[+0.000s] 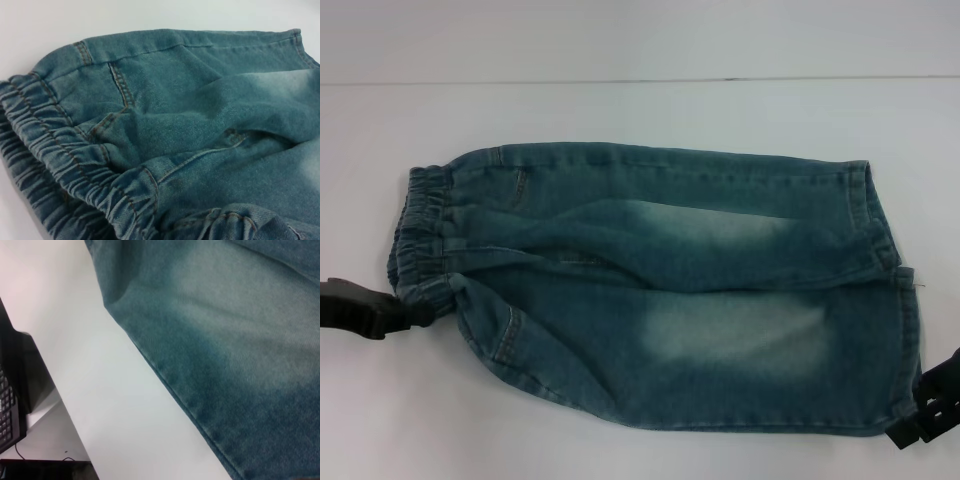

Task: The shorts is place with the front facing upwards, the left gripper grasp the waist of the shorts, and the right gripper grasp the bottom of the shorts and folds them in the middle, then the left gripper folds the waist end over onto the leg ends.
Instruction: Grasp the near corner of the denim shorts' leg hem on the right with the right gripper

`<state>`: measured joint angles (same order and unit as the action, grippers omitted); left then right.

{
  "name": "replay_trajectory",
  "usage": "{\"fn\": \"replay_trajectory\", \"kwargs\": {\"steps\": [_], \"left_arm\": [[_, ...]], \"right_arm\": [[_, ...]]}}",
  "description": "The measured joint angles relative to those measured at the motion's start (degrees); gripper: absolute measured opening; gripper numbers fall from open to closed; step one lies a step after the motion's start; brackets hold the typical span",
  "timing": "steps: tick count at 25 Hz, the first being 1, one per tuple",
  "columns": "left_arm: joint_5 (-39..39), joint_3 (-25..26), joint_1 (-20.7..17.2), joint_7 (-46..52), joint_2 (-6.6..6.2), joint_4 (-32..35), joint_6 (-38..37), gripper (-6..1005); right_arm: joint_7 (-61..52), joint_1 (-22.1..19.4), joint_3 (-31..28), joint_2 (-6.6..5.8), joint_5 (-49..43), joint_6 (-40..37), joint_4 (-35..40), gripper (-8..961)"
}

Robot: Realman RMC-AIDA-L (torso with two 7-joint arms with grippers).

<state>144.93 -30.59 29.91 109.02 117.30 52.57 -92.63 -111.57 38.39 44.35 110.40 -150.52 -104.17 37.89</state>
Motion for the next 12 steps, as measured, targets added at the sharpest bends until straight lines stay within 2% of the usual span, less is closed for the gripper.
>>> {"fn": "replay_trajectory", "kwargs": {"steps": [12], "left_arm": [[0.0,0.01,0.29,0.17,-0.18,-0.01,0.0,59]], "right_arm": [[-0.41,-0.05,0.41,0.54,-0.29,2.74,0.14,588]]}}
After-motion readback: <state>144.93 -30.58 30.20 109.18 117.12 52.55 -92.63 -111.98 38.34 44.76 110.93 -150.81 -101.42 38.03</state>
